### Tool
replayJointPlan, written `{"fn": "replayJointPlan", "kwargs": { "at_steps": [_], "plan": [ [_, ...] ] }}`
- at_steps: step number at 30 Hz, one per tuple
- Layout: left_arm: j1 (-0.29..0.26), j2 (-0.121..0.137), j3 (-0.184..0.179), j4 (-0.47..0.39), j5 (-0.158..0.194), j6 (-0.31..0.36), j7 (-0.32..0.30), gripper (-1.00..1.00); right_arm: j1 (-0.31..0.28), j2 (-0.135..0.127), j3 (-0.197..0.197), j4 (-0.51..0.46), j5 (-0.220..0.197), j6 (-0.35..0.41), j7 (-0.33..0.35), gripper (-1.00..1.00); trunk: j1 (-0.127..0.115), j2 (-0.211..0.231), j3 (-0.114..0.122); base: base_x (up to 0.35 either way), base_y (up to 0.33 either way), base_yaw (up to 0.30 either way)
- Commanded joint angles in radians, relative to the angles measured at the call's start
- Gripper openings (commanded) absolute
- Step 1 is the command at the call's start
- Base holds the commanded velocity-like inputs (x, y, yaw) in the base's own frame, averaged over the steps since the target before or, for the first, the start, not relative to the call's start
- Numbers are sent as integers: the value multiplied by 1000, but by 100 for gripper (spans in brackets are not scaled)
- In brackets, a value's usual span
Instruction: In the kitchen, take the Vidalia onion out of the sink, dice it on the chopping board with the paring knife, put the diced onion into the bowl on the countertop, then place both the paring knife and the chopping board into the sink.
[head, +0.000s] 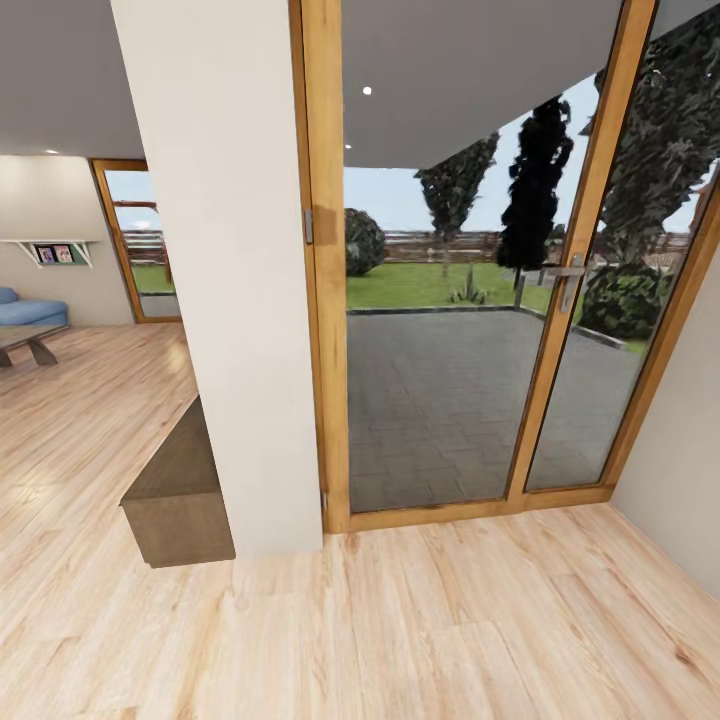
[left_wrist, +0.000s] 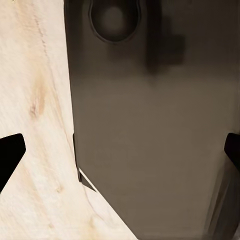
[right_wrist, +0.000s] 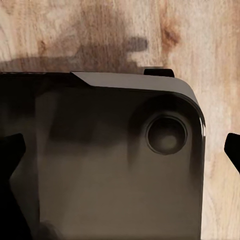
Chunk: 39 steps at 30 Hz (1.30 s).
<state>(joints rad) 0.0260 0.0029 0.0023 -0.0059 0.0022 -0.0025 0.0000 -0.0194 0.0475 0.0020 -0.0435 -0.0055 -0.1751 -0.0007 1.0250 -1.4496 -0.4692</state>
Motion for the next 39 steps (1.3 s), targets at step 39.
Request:
{"fn": "replayJointPlan", "kwargs": {
  "at_steps": [39],
  "plan": [
    [0, 40, 3, -467, 2, -185, 3, 100, 0, -34, 0, -439, -2, -272, -35, 100, 0, 0, -1, 0, 0, 0]
  ]
}}
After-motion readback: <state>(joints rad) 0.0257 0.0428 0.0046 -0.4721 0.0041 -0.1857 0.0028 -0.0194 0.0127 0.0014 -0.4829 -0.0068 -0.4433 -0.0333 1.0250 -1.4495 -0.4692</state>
